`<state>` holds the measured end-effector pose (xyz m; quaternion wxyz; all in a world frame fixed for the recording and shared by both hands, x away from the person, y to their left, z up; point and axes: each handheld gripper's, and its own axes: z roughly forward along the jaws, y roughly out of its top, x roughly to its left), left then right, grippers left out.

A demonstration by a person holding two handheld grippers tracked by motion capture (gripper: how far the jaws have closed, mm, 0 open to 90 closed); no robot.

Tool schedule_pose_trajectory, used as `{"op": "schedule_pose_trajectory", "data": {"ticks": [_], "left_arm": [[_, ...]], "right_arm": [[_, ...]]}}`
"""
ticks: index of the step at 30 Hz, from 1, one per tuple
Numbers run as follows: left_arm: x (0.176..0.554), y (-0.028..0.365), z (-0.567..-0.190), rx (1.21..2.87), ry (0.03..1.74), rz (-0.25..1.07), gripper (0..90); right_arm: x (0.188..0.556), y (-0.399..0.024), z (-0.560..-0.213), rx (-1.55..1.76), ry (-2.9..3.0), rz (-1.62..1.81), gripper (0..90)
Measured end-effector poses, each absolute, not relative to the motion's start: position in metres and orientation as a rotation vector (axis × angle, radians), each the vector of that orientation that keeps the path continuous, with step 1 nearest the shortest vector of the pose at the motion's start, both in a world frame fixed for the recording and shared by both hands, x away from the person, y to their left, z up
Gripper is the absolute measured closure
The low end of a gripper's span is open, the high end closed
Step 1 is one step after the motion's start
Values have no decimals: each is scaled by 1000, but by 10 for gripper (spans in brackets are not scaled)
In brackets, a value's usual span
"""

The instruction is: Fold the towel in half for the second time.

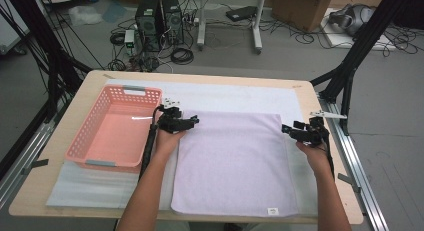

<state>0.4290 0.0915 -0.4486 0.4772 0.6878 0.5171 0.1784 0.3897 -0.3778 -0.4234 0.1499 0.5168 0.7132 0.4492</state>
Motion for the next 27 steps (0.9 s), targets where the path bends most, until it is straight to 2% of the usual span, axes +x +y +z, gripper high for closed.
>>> {"op": "schedule_pose_trajectory", "data": {"ticks": [2, 7, 11, 15, 16, 21, 24, 25, 27], "left_arm": [[434, 91, -449, 1715, 1301, 430, 221], [444, 85, -450, 1779, 1327, 394, 262], [444, 84, -451, 1780, 1325, 401, 398], [441, 77, -451, 1850, 1238, 419, 645], [441, 76, -451, 1861, 1226, 430, 705], [442, 79, -452, 1830, 1274, 410, 775], [442, 79, -451, 1823, 1293, 414, 766], [442, 79, -451, 1803, 1309, 410, 726], [443, 79, -450, 1769, 1371, 448, 446]], "right_arm": [[396, -376, -424, 1523, 2015, 1247, 340], [411, -367, -433, 1575, 2012, 1156, 366], [418, -362, -439, 1609, 2010, 1183, 416], [423, -354, -446, 1592, 2065, 1093, 427], [422, -353, -445, 1580, 2062, 1081, 458], [421, -344, -444, 1507, 2091, 985, 514], [420, -341, -444, 1499, 2092, 968, 556], [420, -342, -444, 1503, 2091, 971, 562], [421, -343, -444, 1508, 2094, 979, 563]]}}
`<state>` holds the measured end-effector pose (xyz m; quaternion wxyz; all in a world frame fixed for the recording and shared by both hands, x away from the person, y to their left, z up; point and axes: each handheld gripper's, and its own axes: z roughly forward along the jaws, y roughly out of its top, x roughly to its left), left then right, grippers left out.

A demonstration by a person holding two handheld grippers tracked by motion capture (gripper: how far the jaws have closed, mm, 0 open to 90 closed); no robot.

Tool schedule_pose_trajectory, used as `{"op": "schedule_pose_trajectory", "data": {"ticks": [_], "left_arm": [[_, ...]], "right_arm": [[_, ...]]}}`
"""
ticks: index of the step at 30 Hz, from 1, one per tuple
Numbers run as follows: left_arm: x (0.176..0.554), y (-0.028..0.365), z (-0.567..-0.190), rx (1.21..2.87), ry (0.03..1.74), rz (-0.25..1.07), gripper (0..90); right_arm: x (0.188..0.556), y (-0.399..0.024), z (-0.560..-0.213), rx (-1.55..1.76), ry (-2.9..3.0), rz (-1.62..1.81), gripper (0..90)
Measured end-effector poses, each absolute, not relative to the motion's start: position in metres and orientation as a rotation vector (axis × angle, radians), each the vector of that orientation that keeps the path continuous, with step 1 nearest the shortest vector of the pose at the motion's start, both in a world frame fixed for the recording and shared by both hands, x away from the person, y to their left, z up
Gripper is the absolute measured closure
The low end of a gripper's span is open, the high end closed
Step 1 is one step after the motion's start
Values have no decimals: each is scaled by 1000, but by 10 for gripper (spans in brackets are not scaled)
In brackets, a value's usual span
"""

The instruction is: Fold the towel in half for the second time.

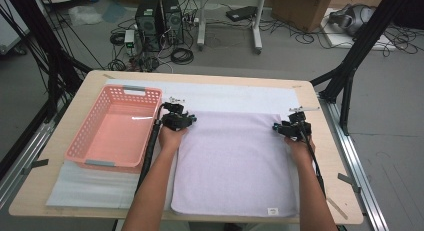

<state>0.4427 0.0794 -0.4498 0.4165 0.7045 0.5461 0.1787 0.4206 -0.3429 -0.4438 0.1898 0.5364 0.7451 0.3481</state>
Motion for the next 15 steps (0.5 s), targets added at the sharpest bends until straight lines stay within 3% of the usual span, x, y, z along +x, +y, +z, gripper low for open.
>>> {"op": "schedule_pose_trajectory", "data": {"ticks": [3, 7, 12, 15], "left_arm": [[443, 80, -450, 1788, 1369, 489, 355], [442, 78, -450, 1813, 1363, 517, 384], [440, 79, -450, 1861, 1317, 544, 604], [437, 72, -450, 1914, 1222, 557, 832]], "right_arm": [[420, -342, -444, 1514, 2080, 977, 563], [420, -339, -445, 1501, 2077, 970, 604], [419, -336, -445, 1493, 2110, 1008, 784], [420, -336, -444, 1507, 2109, 1018, 818]]}}
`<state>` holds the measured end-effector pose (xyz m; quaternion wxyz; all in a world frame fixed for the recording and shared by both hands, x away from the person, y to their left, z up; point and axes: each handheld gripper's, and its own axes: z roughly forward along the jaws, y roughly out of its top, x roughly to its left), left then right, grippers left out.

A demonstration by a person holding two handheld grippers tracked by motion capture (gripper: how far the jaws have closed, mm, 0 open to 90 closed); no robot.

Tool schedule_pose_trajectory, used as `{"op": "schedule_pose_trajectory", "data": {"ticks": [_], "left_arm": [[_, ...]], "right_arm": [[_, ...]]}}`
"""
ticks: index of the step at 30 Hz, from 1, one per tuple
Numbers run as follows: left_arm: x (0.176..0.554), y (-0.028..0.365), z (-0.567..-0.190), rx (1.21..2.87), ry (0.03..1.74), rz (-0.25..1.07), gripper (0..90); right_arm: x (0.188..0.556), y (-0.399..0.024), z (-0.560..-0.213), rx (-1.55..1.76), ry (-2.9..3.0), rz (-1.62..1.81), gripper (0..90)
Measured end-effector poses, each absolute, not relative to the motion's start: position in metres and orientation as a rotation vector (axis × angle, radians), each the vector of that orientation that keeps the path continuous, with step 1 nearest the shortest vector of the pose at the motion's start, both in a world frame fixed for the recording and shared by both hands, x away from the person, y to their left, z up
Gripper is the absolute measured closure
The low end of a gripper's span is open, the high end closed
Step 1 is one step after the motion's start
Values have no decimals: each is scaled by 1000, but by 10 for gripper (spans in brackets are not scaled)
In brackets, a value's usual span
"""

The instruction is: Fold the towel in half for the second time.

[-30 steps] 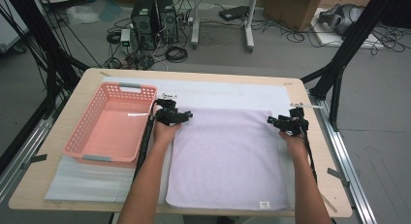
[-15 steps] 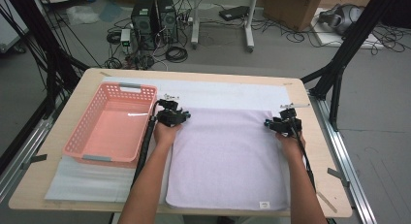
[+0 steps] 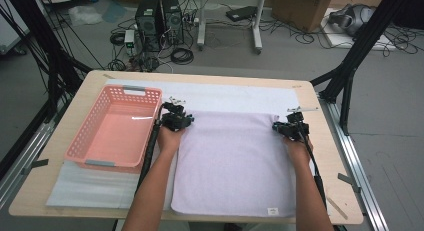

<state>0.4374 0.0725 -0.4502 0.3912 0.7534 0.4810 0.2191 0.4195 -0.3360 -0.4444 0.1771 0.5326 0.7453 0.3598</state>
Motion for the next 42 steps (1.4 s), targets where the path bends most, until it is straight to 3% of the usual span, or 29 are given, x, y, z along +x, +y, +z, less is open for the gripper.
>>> {"op": "schedule_pose_trajectory", "data": {"ticks": [4, 9, 14, 23, 30, 42], "left_arm": [[439, 77, -448, 1893, 1227, 534, 852], [435, 90, -426, 1664, 1207, 568, 854], [429, 92, -413, 1571, 1183, 602, 852], [406, 93, -393, 1618, 1094, 631, 852], [382, 101, -390, 1615, 1087, 582, 851], [337, 103, -399, 1684, 994, 532, 850]], "right_arm": [[417, -329, -442, 1444, 2113, 954, 846], [415, -336, -429, 1410, 2012, 1074, 848], [409, -341, -410, 1346, 1927, 1190, 847], [397, -341, -396, 1280, 1985, 1164, 842], [368, -340, -381, 1161, 2029, 1152, 842], [321, -350, -397, 1177, 2046, 1203, 840]]}}
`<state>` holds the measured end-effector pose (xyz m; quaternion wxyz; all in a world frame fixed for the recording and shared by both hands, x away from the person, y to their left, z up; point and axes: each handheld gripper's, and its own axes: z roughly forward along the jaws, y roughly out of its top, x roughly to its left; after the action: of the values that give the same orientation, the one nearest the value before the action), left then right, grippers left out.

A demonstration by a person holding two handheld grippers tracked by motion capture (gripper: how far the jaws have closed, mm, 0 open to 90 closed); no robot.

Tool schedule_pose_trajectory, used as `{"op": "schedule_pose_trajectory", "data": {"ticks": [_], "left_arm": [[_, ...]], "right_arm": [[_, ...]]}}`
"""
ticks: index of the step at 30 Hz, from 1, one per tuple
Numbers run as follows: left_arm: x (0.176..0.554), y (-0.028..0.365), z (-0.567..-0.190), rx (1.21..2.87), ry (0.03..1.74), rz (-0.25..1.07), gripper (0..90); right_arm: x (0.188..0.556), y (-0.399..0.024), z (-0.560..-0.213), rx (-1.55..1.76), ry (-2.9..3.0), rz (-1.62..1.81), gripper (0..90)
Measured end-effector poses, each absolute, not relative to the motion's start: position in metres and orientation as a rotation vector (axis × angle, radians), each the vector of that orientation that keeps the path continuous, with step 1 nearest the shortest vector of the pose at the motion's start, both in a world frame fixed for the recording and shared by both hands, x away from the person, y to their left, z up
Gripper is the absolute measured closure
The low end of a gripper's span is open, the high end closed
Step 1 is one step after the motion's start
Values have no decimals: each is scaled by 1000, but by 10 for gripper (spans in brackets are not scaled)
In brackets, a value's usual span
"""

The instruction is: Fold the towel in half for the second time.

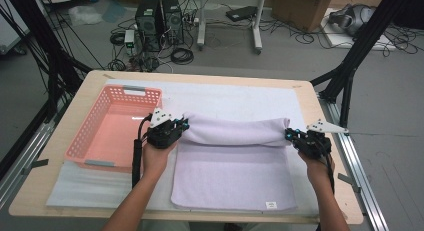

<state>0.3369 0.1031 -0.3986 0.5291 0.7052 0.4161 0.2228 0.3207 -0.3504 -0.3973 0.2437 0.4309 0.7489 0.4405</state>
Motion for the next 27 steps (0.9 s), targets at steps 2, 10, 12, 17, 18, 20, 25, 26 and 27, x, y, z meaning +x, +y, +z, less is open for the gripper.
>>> {"op": "schedule_pose_trajectory", "data": {"ticks": [2, 10, 12, 17, 18, 20, 25, 26, 27], "left_arm": [[332, 106, -401, 1694, 990, 524, 850], [307, 111, -417, 1712, 974, 471, 850], [301, 111, -420, 1716, 975, 457, 849], [298, 108, -424, 1758, 996, 442, 832], [301, 108, -425, 1754, 1024, 425, 774], [310, 109, -426, 1755, 1084, 373, 532], [328, 110, -424, 1754, 1105, 365, 360], [332, 110, -424, 1756, 1108, 353, 343], [332, 110, -424, 1756, 1108, 353, 328]], "right_arm": [[314, -351, -401, 1179, 2050, 1215, 839], [289, -349, -418, 1192, 2091, 1213, 839], [283, -350, -421, 1191, 2105, 1205, 838], [277, -353, -428, 1237, 2126, 1194, 827], [278, -353, -428, 1243, 2128, 1191, 811], [282, -352, -427, 1282, 2121, 1194, 695], [292, -355, -415, 1353, 2060, 1173, 473], [295, -355, -412, 1367, 2048, 1174, 446], [300, -355, -410, 1378, 2048, 1171, 432]]}}
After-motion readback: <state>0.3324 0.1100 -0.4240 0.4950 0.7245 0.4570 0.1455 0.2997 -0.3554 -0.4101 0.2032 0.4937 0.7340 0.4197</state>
